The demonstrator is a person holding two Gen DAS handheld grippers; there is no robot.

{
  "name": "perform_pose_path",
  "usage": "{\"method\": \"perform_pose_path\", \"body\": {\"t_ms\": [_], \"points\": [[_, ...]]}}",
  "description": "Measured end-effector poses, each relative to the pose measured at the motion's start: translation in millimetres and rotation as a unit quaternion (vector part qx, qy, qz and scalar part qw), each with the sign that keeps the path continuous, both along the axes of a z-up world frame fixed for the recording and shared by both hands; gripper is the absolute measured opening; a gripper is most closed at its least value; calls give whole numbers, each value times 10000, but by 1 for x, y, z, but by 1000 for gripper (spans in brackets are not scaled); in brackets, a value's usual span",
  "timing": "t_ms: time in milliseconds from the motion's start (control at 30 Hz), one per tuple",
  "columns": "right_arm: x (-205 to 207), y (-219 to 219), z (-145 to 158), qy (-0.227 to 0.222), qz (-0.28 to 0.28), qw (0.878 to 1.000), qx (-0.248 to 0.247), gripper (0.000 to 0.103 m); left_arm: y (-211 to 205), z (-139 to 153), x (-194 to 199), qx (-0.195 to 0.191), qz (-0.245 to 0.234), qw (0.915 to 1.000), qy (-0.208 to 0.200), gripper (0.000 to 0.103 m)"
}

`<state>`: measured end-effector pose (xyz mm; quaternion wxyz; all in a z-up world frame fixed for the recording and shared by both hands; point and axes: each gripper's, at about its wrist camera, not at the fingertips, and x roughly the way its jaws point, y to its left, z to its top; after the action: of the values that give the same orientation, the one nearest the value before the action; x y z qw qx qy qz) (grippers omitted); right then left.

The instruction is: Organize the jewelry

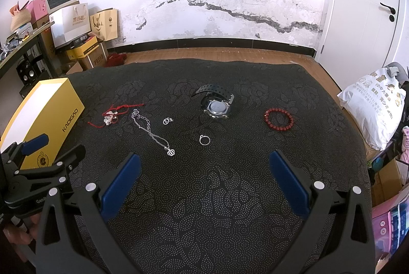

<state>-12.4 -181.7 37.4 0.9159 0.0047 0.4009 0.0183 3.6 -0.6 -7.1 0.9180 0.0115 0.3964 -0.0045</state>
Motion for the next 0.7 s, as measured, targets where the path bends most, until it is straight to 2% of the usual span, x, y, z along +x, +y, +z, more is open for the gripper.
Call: {"method": "perform_pose_path", "body": {"t_ms": [400, 700], "points": [[0, -4, 1, -11, -58, 10000, 51, 98, 1, -2, 1, 0, 15, 10000, 27, 97], [15, -38, -8, 102, -295, 9994, 122, 98, 12, -18, 21, -11, 49, 9998, 193, 97]]}}
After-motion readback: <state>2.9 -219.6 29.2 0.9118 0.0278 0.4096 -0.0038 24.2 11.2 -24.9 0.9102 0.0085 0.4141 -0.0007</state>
